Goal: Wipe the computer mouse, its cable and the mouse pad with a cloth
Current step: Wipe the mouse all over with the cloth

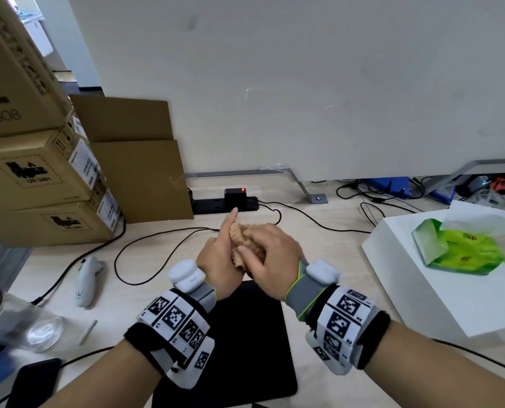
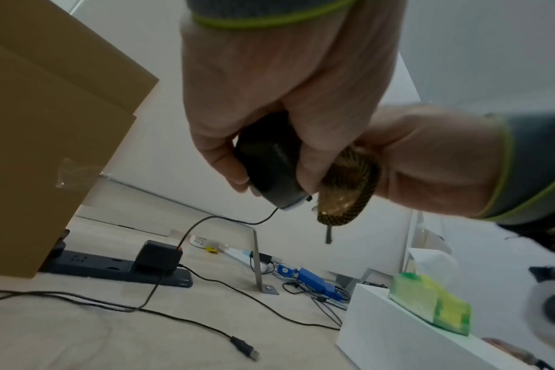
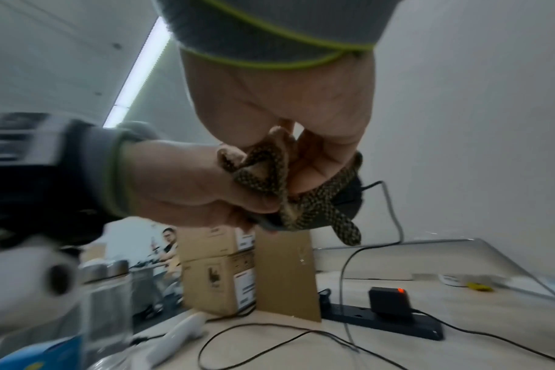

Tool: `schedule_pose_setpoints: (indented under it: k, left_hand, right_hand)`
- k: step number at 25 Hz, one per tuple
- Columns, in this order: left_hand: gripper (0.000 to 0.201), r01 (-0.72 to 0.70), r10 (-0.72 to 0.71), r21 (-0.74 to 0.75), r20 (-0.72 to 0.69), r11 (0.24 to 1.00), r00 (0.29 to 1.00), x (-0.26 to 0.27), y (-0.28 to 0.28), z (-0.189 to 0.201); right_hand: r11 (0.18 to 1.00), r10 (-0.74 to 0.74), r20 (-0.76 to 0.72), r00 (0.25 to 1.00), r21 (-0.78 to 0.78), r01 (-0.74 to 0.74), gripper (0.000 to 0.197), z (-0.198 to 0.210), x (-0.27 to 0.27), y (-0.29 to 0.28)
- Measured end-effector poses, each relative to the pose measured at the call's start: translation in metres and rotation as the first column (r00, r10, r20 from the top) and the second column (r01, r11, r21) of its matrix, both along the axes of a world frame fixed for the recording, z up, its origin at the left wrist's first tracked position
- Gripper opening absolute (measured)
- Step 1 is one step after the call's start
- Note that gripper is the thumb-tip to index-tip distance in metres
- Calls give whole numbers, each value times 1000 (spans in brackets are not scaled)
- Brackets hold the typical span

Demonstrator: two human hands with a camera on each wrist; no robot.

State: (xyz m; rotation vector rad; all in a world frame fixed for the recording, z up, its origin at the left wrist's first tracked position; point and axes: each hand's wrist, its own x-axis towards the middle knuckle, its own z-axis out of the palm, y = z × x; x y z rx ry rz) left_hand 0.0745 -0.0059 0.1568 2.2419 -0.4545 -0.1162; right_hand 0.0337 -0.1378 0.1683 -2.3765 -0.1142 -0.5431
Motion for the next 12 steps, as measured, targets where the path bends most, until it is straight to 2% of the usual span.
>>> schedule_pose_setpoints:
  k: [2, 3, 4, 5, 6, 7, 8, 10, 12]
  left_hand:
    - [90, 9, -9, 27, 2, 1000, 1000, -2, 5, 1]
    - [86, 12, -12, -15, -27, 1000, 1000, -3, 9, 2]
    - [76, 0, -11, -121, -95, 993, 995, -3, 12, 3]
    - [63, -51, -13, -281, -222, 958, 975, -2, 15, 4]
    - [50, -155, -35, -442, -392, 883, 919, -2, 17, 7]
    - [41, -280, -91, -555, -548, 783, 831, -3, 18, 10]
    - [34, -394, -162, -614, -654, 684, 739, -4, 19, 13]
    - [27, -518, -292, -652, -735, 554, 613, -5, 17, 19]
    - [25, -569, -379, -663, -747, 487, 547, -7, 11, 22]
  right_hand:
    - [998, 60, -33, 998, -2, -60, 29, 1, 1, -8]
    - [998, -9, -65, 998, 58, 13, 25, 2, 7, -20]
    - [979, -117, -117, 986, 153, 134, 20, 4, 14, -34]
    - [927, -210, -187, 960, 274, 256, 13, 5, 18, -47]
    - [858, -258, -240, 936, 388, 336, 8, 6, 20, -58]
    - [803, -274, -264, 925, 466, 371, 6, 5, 21, -64]
    - [774, -270, -265, 926, 512, 372, 6, 4, 20, -65]
    - [762, -224, -252, 941, 557, 330, 8, 2, 15, -57]
    - [748, -169, -256, 952, 595, 293, 8, 0, 12, -42]
